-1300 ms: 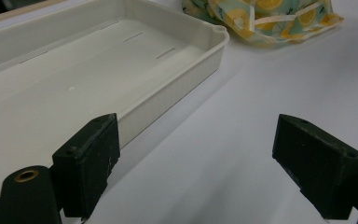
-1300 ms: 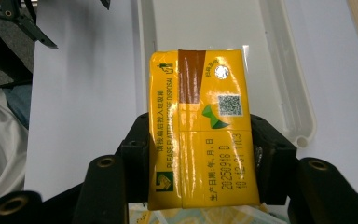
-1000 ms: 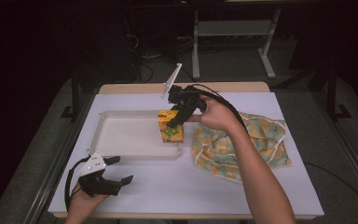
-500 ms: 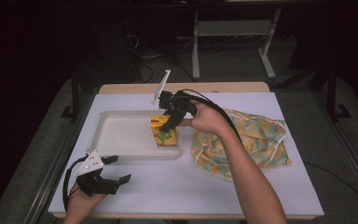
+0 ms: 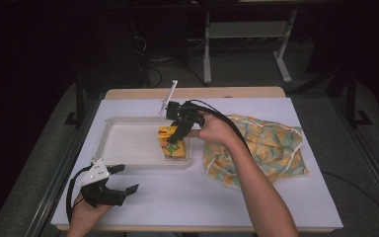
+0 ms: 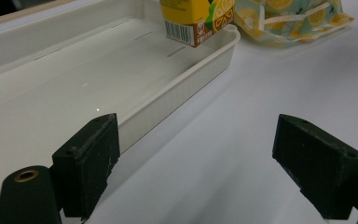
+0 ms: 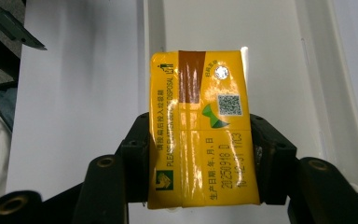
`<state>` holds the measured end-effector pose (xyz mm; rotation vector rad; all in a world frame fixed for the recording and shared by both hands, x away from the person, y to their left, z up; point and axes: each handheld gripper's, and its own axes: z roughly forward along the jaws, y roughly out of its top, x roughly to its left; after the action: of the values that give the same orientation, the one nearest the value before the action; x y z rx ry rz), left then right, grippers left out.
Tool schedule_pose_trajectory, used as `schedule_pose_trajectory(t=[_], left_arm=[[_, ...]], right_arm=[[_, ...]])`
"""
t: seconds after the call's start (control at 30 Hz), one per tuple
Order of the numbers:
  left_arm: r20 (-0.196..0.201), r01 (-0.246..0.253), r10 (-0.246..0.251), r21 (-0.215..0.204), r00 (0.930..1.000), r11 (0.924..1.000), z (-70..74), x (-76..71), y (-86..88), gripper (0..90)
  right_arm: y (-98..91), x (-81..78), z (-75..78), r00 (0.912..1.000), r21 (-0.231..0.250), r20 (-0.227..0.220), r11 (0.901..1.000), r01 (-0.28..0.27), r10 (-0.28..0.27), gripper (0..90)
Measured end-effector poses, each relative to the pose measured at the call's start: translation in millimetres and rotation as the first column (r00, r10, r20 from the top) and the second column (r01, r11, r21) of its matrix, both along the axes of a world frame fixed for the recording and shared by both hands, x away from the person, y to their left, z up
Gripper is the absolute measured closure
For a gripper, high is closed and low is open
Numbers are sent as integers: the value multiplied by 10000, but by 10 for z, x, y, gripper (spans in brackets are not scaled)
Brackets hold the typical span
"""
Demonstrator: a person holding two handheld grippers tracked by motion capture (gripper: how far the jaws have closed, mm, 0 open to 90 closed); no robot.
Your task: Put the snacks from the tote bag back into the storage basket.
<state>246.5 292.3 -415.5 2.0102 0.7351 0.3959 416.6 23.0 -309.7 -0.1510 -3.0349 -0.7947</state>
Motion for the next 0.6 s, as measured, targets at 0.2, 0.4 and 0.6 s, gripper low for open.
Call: schedule_pose_trajectory(t=[0.2,0.4,0.6], left_arm=[[-33,-32,31,-115,10000,9999,-5,-6,-15,143],[-46,-22,21,-94,10000,10000,-4,-6,-12,143],[-37,-3,3,-69,10000,10000,0,-9,-11,143]], right_arm=[[2,30,-96,9999,28,-70,10000,94,-94,483],[18,39,-151,10000,-12,-41,10000,71,-71,482],[13,46,-210,9998,5,-107,9998,183,-183,482]])
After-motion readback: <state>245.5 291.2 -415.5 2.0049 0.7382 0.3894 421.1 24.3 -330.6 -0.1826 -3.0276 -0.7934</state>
